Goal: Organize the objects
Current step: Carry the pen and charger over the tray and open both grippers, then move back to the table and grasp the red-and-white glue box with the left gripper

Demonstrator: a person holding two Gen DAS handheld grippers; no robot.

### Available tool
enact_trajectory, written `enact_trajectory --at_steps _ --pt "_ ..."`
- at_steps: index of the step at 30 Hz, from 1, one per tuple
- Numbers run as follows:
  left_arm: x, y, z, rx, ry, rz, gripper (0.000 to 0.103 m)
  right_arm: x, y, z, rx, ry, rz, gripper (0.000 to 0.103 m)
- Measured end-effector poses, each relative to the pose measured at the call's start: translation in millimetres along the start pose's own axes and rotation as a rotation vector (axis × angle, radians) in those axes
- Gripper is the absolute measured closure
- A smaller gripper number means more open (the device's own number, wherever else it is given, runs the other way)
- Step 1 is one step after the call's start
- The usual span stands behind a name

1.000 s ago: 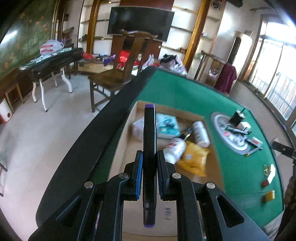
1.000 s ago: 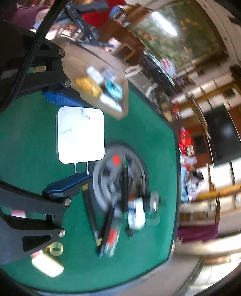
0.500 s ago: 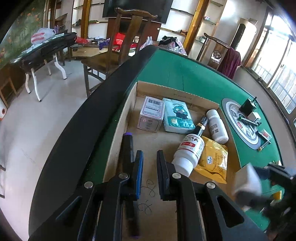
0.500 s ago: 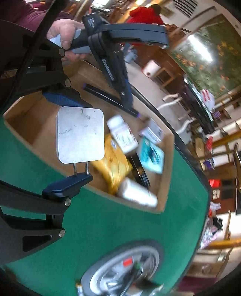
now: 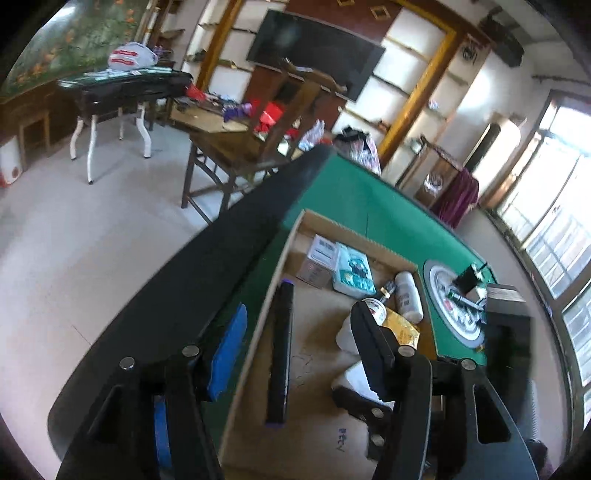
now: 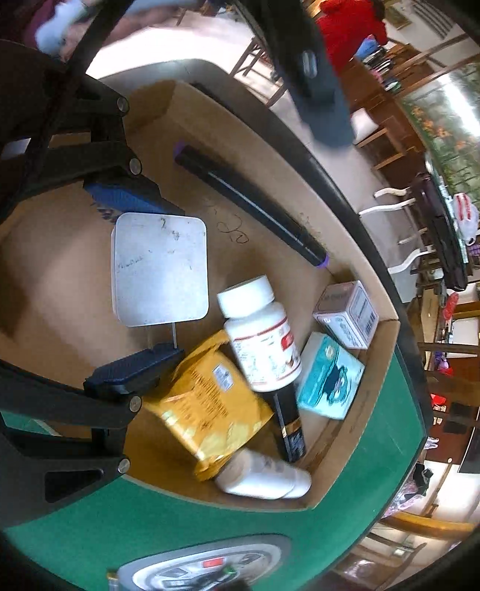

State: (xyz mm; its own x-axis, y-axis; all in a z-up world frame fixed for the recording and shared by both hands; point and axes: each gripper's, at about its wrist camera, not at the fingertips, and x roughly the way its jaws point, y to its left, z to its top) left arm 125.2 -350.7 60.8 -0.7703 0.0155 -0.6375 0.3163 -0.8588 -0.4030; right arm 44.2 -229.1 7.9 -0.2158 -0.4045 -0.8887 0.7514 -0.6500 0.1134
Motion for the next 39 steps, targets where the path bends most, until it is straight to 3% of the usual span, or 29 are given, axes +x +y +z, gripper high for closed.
enact_trajectory --at_steps 8,12,15,18,21,27,34,39 --pt "-17.1 32.6 -8.5 -0.136 -0.052 -0.001 0.047 12.5 14.2 18.8 -0.05 0.009 -0.078 0.037" --pt "-14.5 37.3 -12.9 -0.151 -0.037 -0.005 0.043 -1.6 3.6 14.4 -0.014 -0.017 -0.028 0.036" --pt "-12.5 36.4 -16.9 -0.157 -0.022 -0.02 0.043 -25.9 -6.0 7.9 0.041 -0.089 0.04 0.036" --pt "-9.2 26.8 -21.3 -0.138 -0.003 -0.032 0.042 -55.0 -18.8 -5.9 0.087 -0.164 0.057 0.029" --pt "-7.5 7.2 -26.9 -0.081 0.027 -0.069 0.041 -77.4 -33.4 -25.5 0.114 -0.217 0.036 0.029" --pt "-3.2 -47.6 -35.9 0.039 0.082 -0.18 0.041 -122.0 -90.6 -83.7 0.17 -0.282 -0.131 0.029" --pt "5.0 -106.6 -55.9 0.12 0.144 -0.25 0.041 -207.9 -221.6 -178.9 0.486 -0.362 -0.264 0.028" --pt "16.7 -144.5 -75.2 0.199 0.208 -0.277 0.041 -245.7 -294.5 -248.3 0.724 -0.383 -0.365 0.028"
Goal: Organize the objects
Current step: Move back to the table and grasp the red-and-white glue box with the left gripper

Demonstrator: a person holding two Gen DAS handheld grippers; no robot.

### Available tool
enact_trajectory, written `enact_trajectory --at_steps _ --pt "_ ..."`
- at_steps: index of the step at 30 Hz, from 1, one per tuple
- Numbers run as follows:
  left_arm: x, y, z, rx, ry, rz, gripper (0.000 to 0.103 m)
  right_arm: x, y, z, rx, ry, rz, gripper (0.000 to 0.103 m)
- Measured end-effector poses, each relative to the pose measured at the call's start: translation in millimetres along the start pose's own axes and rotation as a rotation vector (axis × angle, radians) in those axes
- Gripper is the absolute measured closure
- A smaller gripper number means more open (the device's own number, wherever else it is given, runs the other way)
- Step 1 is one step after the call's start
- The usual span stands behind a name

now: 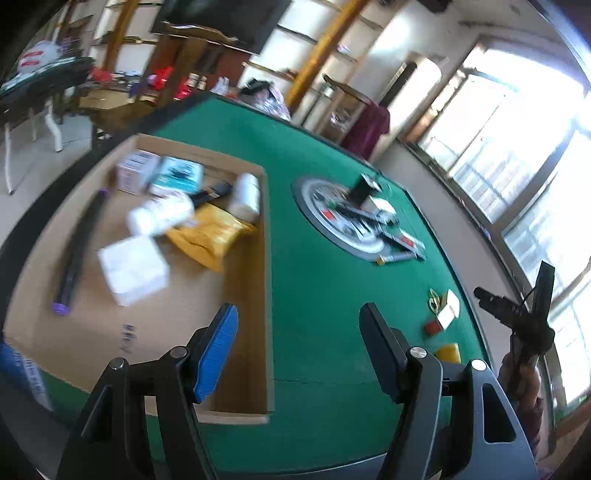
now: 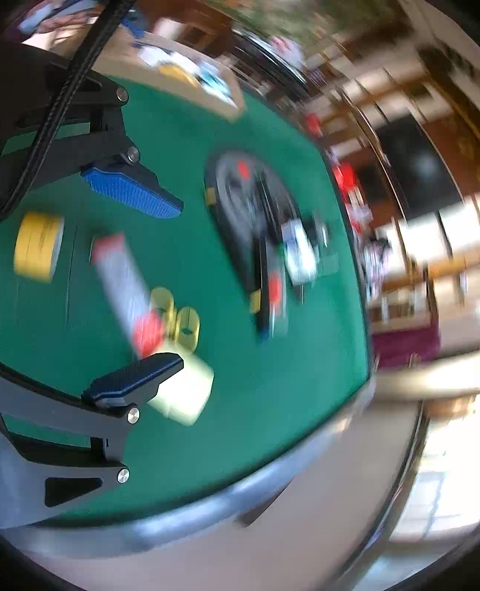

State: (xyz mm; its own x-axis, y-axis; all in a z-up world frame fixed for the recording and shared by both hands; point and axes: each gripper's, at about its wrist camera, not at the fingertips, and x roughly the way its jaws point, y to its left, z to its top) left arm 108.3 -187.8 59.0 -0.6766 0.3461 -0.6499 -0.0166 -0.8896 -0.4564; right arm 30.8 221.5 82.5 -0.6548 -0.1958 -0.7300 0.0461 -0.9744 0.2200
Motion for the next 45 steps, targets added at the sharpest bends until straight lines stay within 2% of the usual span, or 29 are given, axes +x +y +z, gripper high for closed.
enact_trajectory --at_steps 3,5,11,15,17,21,22,24,25,28,30,34,37,40,45 --pt "10.2 -14.2 -2.4 0.017 0.032 -0.017 0.041 -4.5 -33.3 -4.2 0.086 0.0 -0.02 0.028" --pt "12.0 -21.5 -5.9 0.033 0.043 -0.017 0.041 -4.1 -48.2 -10.3 0.138 0.013 0.021 0.027" --pt "15.8 -34.4 -12.8 0.054 0.065 -0.012 0.041 26.3 -43.8 -15.6 0.194 0.109 0.145 0.027" --pt "15.8 -36.1 -15.9 0.058 0.064 -0.017 0.041 63.8 -13.5 -11.4 0.179 0.199 0.186 0.028" --pt "16.0 -36.1 -15.5 0.064 0.064 -0.015 0.041 80.4 11.2 -9.1 0.118 0.226 0.178 0.028" --pt "15.6 -34.1 -16.1 0.063 0.066 -0.011 0.041 104.6 68.5 -7.5 0.004 0.271 0.215 0.027" --pt "16.4 -33.9 -16.3 0.062 0.069 -0.01 0.041 109.3 80.9 -9.3 -0.017 0.29 0.237 0.027" --pt "19.4 -36.3 -16.2 0.07 0.079 -0.009 0.041 112.2 104.5 -13.9 -0.061 0.324 0.334 0.027" --pt "20.8 -38.1 -15.8 0.076 0.082 -0.009 0.041 107.8 116.2 -16.3 -0.093 0.323 0.382 0.028" --pt "28.2 -50.8 -10.1 0.123 0.088 -0.008 0.041 87.7 125.4 -15.9 -0.141 0.272 0.391 0.027" --pt "38.4 -66.7 -3.3 0.178 0.082 -0.004 0.041 72.5 110.9 -8.7 -0.108 0.219 0.371 0.028" --pt "69.5 -105.6 10.7 0.296 0.074 0.001 0.041 46.9 62.2 8.9 -0.023 0.094 0.247 0.027" --pt "111.8 -139.9 18.5 0.394 0.122 -0.012 0.041 38.5 25.8 19.6 0.066 0.059 0.23 0.027" --pt "145.7 -159.1 21.1 0.439 0.171 0.004 0.041 38.2 0.0 28.8 0.128 0.021 0.205 0.027" --pt "192.5 -178.6 26.9 0.509 0.194 0.097 0.041 42.5 -31.1 36.8 0.189 -0.017 0.186 0.027"
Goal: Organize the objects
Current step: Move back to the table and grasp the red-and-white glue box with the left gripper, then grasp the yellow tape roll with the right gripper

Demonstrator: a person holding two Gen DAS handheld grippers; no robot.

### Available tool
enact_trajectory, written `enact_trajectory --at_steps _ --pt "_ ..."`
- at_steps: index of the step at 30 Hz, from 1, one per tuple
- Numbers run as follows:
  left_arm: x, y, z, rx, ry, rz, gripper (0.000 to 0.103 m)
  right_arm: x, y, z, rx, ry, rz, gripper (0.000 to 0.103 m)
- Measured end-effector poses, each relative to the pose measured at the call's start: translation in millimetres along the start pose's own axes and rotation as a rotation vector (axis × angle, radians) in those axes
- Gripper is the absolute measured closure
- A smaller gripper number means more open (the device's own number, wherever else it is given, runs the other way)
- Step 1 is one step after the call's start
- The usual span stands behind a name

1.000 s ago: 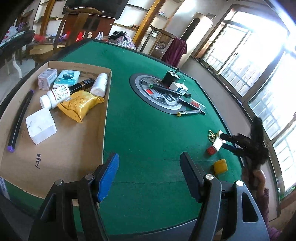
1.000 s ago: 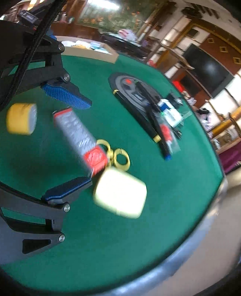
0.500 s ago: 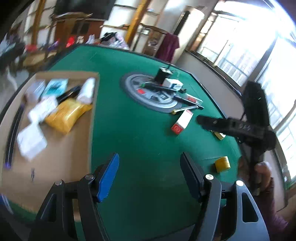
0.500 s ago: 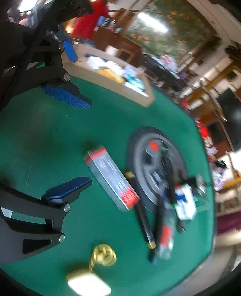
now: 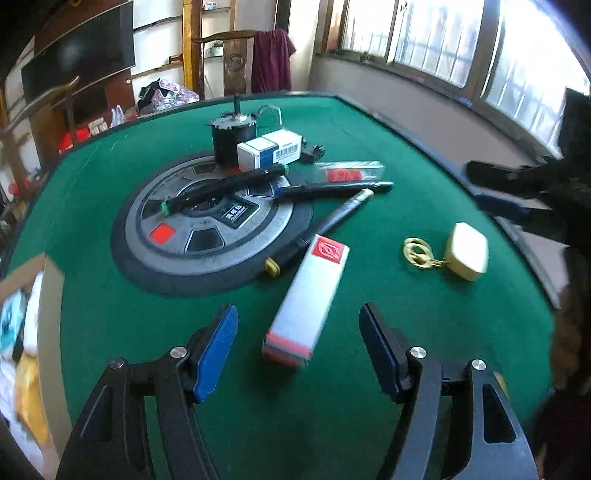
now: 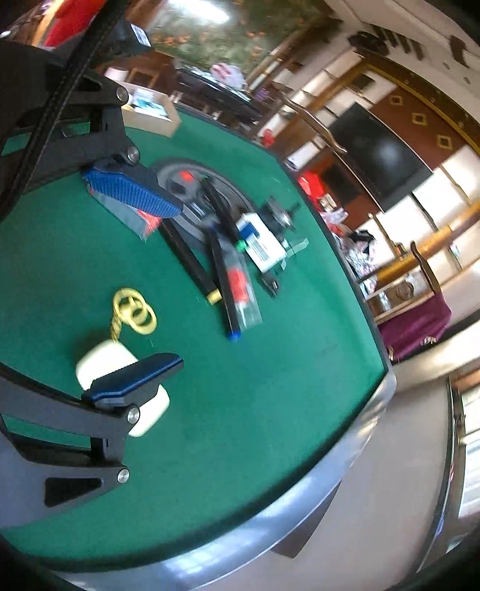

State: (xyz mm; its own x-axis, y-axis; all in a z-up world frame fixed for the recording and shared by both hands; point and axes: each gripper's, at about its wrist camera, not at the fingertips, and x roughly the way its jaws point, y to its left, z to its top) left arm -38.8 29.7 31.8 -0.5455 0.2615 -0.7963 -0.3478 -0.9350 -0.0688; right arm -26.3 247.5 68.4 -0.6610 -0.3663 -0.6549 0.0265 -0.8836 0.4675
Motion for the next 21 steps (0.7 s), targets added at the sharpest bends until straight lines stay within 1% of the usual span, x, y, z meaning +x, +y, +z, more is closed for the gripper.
enact_trajectory --at_steps 4,7,8,9,10,15,16,17,18,19,21 --pt "25.5 -10.6 8.3 0.024 0.031 0.046 0.041 -1.3 -24.3 6.5 0.057 -0.02 0.021 0.027" --pt "40.4 -23.1 9.9 0.069 0.043 0.066 0.041 3.6 -34.0 7.3 0.073 -0.005 0.015 0.027" --pt "42.6 -26.5 9.2 0.081 0.043 0.075 0.041 3.6 -35.8 6.8 0.075 -0.004 0.011 0.027" --pt "42.8 -29.9 8.5 0.092 0.02 0.082 0.041 2.9 -37.6 6.3 0.081 -0.006 0.009 0.027" --pt "44.1 -31.8 9.5 0.096 0.015 0.088 0.041 1.4 -38.2 6.5 0.083 -0.008 0.01 0.027" --pt "47.5 -27.2 11.6 0.046 0.015 0.063 0.042 1.8 -37.3 4.8 0.075 -0.016 -0.013 0.027" --pt "46.9 -26.2 11.3 0.039 0.012 0.061 0.049 2.9 -37.2 4.2 0.077 -0.014 -0.014 0.027" --pt "43.9 -25.4 10.4 0.038 0.004 0.066 0.068 3.6 -37.2 3.1 0.078 -0.012 -0.014 0.027" --pt "41.6 -24.4 9.5 0.036 0.008 0.058 0.077 5.5 -36.9 2.4 0.077 -0.009 -0.018 0.027" --pt "37.3 -21.7 8.0 0.018 0.016 0.049 0.081 7.4 -36.2 1.9 0.074 -0.003 -0.024 0.027" --pt "26.0 -16.2 4.3 -0.015 0.004 0.019 0.081 9.6 -34.5 0.2 0.065 0.01 -0.02 0.027"
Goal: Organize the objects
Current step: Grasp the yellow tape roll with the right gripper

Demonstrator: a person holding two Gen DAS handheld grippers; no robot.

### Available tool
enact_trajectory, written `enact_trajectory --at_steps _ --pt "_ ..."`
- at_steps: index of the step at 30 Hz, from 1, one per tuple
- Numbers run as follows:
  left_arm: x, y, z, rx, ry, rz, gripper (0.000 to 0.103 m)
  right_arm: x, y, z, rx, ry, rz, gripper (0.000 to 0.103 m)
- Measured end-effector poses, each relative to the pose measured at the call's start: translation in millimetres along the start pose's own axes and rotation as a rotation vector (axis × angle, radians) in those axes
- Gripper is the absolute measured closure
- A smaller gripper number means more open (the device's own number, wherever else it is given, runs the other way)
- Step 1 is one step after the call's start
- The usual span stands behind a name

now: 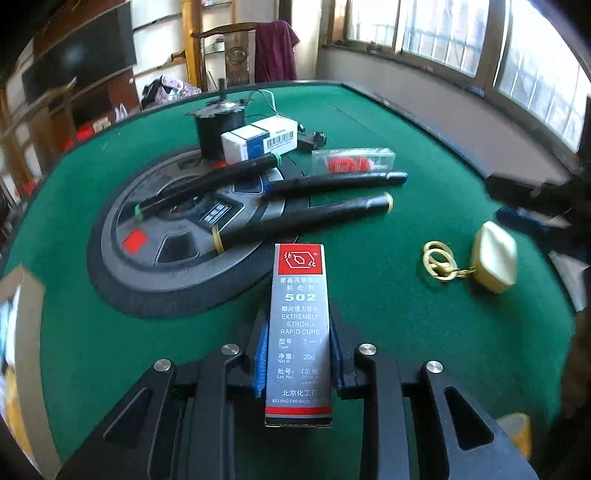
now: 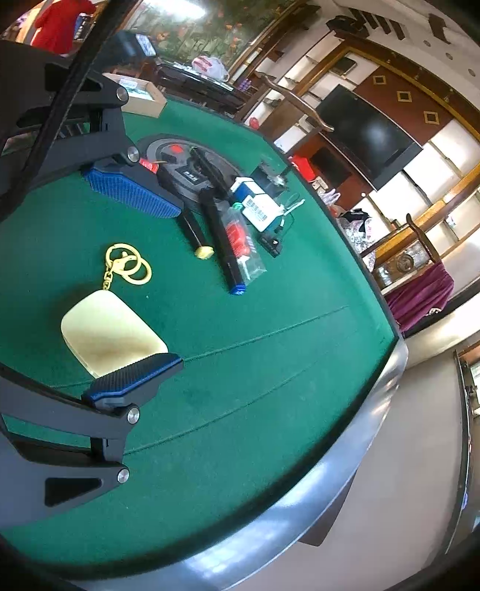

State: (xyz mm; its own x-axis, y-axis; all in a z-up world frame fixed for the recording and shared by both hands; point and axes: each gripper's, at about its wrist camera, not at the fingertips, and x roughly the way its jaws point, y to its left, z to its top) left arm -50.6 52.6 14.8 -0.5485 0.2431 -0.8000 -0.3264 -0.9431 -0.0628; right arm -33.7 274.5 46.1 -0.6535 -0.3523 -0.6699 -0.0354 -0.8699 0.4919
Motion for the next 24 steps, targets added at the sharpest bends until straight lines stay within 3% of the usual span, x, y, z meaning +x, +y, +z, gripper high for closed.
enact_trajectory --at_steps 6,10,17,24 --pt "-57.3 32.4 -17.6 -0.115 -0.079 -0.075 0.081 -11.2 16.4 -18.0 -0.054 0.067 0.076 0.027" --pt "-96.6 61.6 -36.6 -0.192 -0.132 -0.126 0.08 -34.2 39.2 -68.4 -0.2 0.188 0.144 0.027" --pt "-124.9 103.6 -73.3 -0.306 -0.166 -0.179 0.08 -58.6 79.6 -131.6 -0.586 0.194 0.009 0.027" --pt "-137.9 135.0 -101.5 -0.409 -0.168 -0.148 0.08 -43.2 85.9 -142.6 -0.706 0.19 -0.063 0.028"
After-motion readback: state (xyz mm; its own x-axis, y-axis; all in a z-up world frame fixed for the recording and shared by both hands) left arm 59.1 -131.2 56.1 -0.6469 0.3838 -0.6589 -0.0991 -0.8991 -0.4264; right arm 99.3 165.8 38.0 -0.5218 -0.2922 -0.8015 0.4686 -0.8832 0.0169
